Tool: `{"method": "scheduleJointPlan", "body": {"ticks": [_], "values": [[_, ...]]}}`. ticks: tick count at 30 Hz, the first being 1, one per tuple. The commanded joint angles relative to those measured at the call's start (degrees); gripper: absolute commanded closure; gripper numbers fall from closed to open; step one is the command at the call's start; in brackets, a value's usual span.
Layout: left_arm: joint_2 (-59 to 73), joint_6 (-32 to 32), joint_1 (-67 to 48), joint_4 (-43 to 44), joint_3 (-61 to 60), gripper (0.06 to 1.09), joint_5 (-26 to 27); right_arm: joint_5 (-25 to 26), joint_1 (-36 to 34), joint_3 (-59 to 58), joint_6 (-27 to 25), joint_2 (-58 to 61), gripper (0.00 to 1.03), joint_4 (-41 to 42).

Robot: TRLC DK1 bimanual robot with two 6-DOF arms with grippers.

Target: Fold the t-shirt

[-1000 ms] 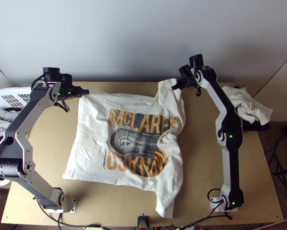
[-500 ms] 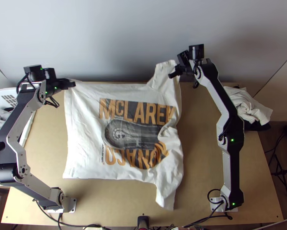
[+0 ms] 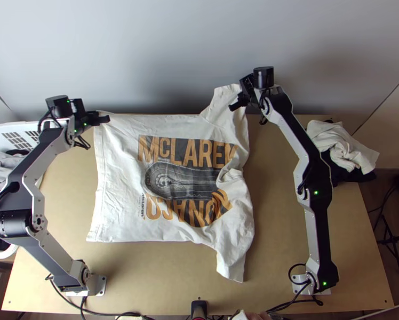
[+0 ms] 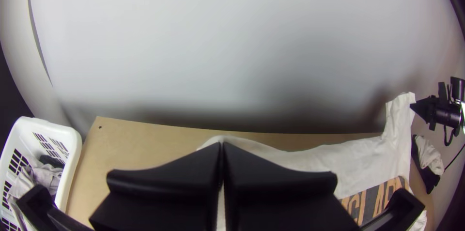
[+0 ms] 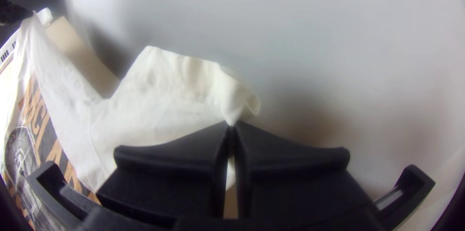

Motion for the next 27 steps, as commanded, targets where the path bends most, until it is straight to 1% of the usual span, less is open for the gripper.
{"method": "scheduleJointPlan", "body": {"ticks": [1, 11, 18, 27], "values": [[2.1, 1.1, -1.49, 3.81, -2.78, 1.05, -0.19, 0.22, -0.03, -1.14, -0.06, 1.16, 1.0, 0.18], [-0.8, 1.01, -1.58, 4.16, -3.48, 1.05, -0.8, 0.22, 0.15, -2.72, 2.4, -0.6, 1.0, -0.26], [-2.82, 1.1, -1.49, 5.21, -6.47, 1.05, -1.24, 0.22, 0.59, -5.18, 3.9, -3.15, 1.0, -1.22], [-2.11, 1.45, -0.87, 4.69, -8.67, 1.05, -1.24, -0.4, 0.76, -6.85, 3.81, -1.39, 1.0, -3.16]]}}
